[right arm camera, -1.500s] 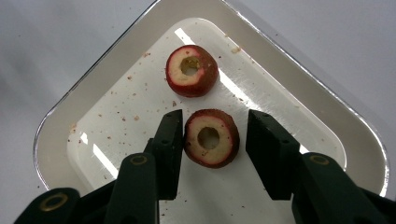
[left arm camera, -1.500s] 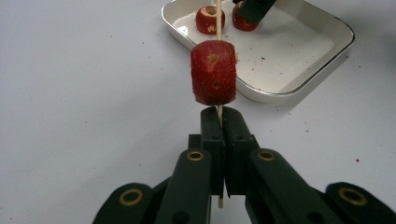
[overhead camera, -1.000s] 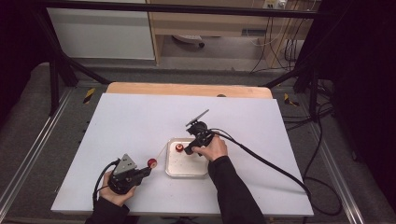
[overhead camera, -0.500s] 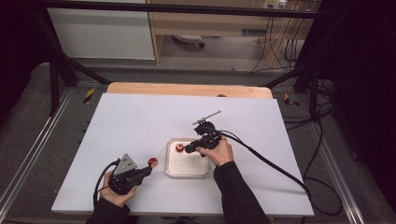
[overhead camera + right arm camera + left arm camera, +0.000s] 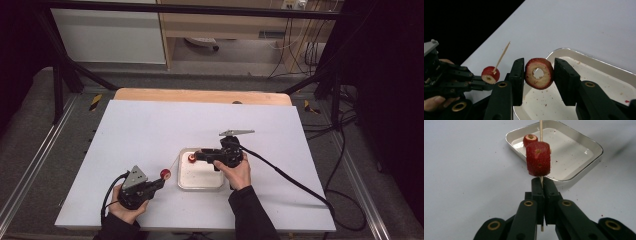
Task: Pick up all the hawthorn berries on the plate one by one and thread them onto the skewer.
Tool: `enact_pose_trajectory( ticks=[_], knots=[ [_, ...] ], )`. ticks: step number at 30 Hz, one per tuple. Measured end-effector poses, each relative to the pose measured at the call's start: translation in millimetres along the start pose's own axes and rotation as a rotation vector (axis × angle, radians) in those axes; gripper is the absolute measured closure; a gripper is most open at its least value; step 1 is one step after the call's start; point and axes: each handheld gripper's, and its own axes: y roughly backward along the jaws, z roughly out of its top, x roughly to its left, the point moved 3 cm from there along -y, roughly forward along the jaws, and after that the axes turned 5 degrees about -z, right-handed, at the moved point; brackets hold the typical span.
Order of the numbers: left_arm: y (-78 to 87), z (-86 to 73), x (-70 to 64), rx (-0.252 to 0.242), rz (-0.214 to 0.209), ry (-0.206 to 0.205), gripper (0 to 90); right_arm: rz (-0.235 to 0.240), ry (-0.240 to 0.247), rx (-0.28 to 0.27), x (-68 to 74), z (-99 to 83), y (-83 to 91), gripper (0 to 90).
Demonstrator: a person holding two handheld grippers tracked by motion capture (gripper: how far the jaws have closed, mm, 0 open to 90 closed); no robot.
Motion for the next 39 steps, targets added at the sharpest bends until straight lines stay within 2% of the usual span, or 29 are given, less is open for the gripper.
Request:
enact_pose_trajectory(
  ticks=[4,12,20,31,39],
  knots=[
    [0.7,0.7,-1.9,-0.008,0.004,0.008,88.3,0.016,-0.024,-0.07,1.8,-2.2,0.5,61.9],
    [1.1,2.3,-5.6,-0.036,0.013,0.035,88.3,0.016,-0.061,-0.219,7.7,-2.5,-1.1,61.9],
    [0.1,4.1,-9.8,-0.053,0.015,0.057,88.2,0.019,-0.076,-0.339,10.4,-1.7,-4.2,61.9],
    [-6.1,9.6,-22.8,-0.075,-0.003,0.068,88.2,0.017,-0.108,-0.479,13.8,-0.3,-5.4,62.0],
    [-12.9,15.8,-28.1,-0.092,0.002,0.07,88.2,0.045,-0.145,-0.528,14.6,1.3,-5.2,62.0]
  ],
)
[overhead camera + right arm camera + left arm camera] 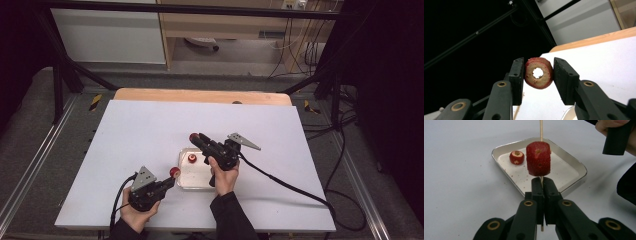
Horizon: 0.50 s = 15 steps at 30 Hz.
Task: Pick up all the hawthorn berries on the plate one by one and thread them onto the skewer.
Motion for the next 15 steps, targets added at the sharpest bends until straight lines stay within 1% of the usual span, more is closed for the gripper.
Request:
enact_pose_trajectory(
  ticks=[7,10,15],
  knots=[
    [-4.8,5.3,-1.1,-0.013,0.0,0.007,88.2,0.015,-0.029,-0.032,1.5,1.3,0.2,62.0],
    [-5.9,7.2,-2.8,-0.019,-0.004,0.011,88.2,0.016,-0.027,-0.035,1.1,1.5,-0.1,62.1],
    [-7.6,8.3,-5.4,-0.02,-0.007,0.005,88.2,0.018,-0.027,-0.042,1.2,1.0,0.0,62.1]
  ],
)
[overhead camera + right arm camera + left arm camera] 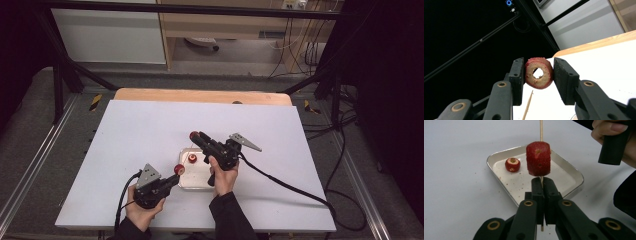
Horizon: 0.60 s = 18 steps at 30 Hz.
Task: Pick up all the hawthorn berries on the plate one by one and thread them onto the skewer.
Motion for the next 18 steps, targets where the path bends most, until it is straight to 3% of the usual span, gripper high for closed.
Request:
enact_pose_trajectory(
  ticks=[18],
  knots=[
    [-1.6,0.9,0.7,-0.015,0.005,0.02,88.2,0.015,-0.005,0.006,2.0,-2.8,1.1,62.1]
  ],
)
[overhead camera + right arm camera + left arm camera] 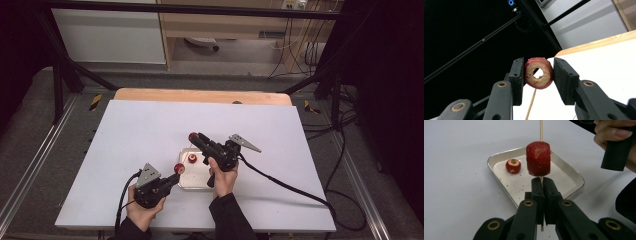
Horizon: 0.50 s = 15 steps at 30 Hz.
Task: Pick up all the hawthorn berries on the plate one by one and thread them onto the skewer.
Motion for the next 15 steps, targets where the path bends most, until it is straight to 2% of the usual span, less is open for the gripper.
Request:
enact_pose_trajectory(
  ticks=[10,15],
  knots=[
    [-2.7,3.6,-0.9,-0.013,-0.003,0.021,88.2,0.008,-0.004,0.022,0.5,-5.9,-0.3,62.2],
    [-5.9,3.7,-2.0,-0.014,0.001,0.031,88.2,0.009,0.003,0.016,1.1,-8.6,0.0,62.2]
  ],
)
